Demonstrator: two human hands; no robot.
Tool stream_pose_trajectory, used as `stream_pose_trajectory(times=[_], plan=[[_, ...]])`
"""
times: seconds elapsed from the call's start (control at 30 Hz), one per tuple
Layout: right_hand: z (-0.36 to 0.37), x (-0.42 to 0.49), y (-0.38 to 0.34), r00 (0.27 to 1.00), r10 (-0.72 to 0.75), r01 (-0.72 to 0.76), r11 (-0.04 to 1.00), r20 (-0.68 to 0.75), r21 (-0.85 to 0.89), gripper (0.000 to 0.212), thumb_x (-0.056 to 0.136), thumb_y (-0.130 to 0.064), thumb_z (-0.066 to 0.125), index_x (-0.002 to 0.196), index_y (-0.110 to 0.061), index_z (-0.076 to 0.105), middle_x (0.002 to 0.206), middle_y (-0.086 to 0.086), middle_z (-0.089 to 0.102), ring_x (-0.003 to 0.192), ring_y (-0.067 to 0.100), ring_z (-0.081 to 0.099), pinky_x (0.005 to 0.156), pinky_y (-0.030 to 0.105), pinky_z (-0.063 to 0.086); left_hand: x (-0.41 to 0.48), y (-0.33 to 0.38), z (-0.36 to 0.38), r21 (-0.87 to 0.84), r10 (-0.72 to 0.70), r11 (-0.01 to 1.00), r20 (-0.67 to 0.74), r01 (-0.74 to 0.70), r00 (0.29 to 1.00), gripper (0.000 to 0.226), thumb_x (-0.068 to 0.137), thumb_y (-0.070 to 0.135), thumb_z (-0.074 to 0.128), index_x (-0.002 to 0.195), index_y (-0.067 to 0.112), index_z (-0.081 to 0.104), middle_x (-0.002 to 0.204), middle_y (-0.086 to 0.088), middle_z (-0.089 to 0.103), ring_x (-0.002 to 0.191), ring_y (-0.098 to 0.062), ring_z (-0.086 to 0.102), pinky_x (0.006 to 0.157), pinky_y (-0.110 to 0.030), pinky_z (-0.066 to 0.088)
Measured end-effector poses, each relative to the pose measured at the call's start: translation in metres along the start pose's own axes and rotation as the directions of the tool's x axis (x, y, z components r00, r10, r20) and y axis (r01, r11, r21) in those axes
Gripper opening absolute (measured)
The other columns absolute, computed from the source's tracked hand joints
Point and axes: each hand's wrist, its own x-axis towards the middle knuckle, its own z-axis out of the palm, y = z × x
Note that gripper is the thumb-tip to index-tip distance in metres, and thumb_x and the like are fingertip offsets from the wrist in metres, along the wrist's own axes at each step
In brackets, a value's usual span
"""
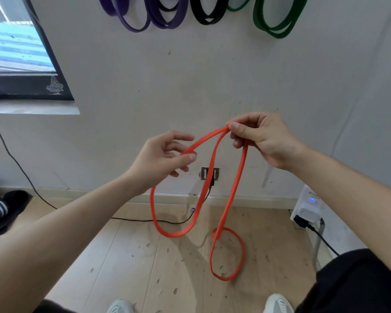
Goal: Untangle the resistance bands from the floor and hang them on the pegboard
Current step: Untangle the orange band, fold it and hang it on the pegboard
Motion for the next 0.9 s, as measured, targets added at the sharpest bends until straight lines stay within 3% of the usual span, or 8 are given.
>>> stream_pose_trajectory(times=[0.1, 0.17, 0.4, 0.5, 0.63, 0.77, 0.9], plan=[[0.007, -0.003, -0.003, 0.997, -0.003, 0.000, 0.999, 0.076, 0.037, 0.022, 0.076, -0.015, 0.072, 0.093, -0.001, 0.072, 0.073, 0.011, 0.070, 0.058, 0.019, 0.065, 0.062, 0.025, 0.057, 0.000, 0.005, 0.013, -0.051, -0.020, 0.998, 0.103, 0.026, 0.995, 0.044, 0.088, 0.018, 0.076, 0.130, 0.023, 0.062, 0.121, 0.004, 0.072, 0.091, -0.018, 0.076, 0.075, -0.031, 0.060], [0.012, -0.006, -0.004, 0.991, -0.016, 0.014, 1.000, 0.135, 0.015, 0.021, 0.077, -0.015, 0.071, 0.093, -0.002, 0.073, 0.076, 0.011, 0.072, 0.062, 0.020, 0.066, 0.064, 0.025, 0.057, 0.000, 0.011, 0.020, -0.080, -0.015, 0.996, 0.141, 0.026, 0.990, 0.042, 0.092, 0.019, 0.073, 0.132, 0.022, 0.062, 0.125, 0.006, 0.071, 0.098, -0.020, 0.075, 0.073, -0.028, 0.060], [0.013, -0.009, -0.006, 0.984, -0.031, 0.039, 0.998, 0.176, -0.044, 0.019, 0.078, -0.020, 0.072, 0.093, -0.007, 0.074, 0.080, 0.018, 0.073, 0.067, 0.019, 0.066, 0.068, 0.030, 0.053, 0.001, 0.017, 0.026, -0.082, -0.002, 0.996, 0.183, 0.017, 0.983, 0.021, 0.095, 0.019, 0.067, 0.115, 0.016, 0.072, 0.104, 0.004, 0.078, 0.086, -0.004, 0.068, 0.068, -0.019, 0.052], [0.007, -0.009, -0.007, 0.981, -0.026, 0.039, 0.997, 0.193, -0.063, 0.020, 0.080, -0.019, 0.072, 0.096, -0.006, 0.074, 0.089, 0.027, 0.071, 0.072, 0.025, 0.066, 0.070, 0.031, 0.054, 0.003, 0.017, 0.025, -0.089, -0.003, 0.996, 0.189, 0.020, 0.982, 0.023, 0.093, 0.022, 0.069, 0.115, 0.017, 0.073, 0.102, 0.003, 0.079, 0.095, -0.002, 0.071, 0.080, -0.017, 0.052], [0.005, -0.010, -0.009, 0.974, -0.008, 0.021, 0.998, 0.228, -0.053, 0.018, 0.080, -0.017, 0.070, 0.095, -0.007, 0.073, 0.081, 0.011, 0.074, 0.069, 0.019, 0.067, 0.066, 0.026, 0.054, 0.004, 0.015, 0.021, -0.045, -0.017, 0.999, 0.240, 0.029, 0.971, 0.020, 0.092, 0.026, 0.069, 0.110, 0.020, 0.074, 0.103, -0.001, 0.078, 0.104, -0.011, 0.071, 0.096, -0.026, 0.052], [0.001, -0.008, -0.012, 0.981, -0.019, 0.020, 1.000, 0.195, 0.000, 0.014, 0.078, -0.016, 0.070, 0.091, -0.011, 0.075, 0.076, 0.006, 0.074, 0.066, 0.017, 0.067, 0.064, 0.024, 0.054, 0.003, 0.008, 0.014, -0.035, -0.070, 0.996, 0.274, 0.082, 0.959, 0.026, 0.087, 0.035, 0.068, 0.101, 0.015, 0.075, 0.093, 0.005, 0.077, 0.095, -0.006, 0.070, 0.089, -0.020, 0.049], [-0.007, -0.006, -0.012, 0.983, -0.007, -0.008, 0.996, 0.182, 0.085, 0.014, 0.073, -0.021, 0.074, 0.085, -0.015, 0.077, 0.078, 0.007, 0.075, 0.064, 0.017, 0.068, 0.066, 0.025, 0.056, 0.002, 0.001, 0.003, -0.126, -0.111, 0.980, 0.294, 0.154, 0.949, 0.028, 0.085, 0.034, 0.066, 0.101, 0.013, 0.074, 0.091, -0.005, 0.075, 0.093, -0.015, 0.070, 0.084, -0.022, 0.055]])
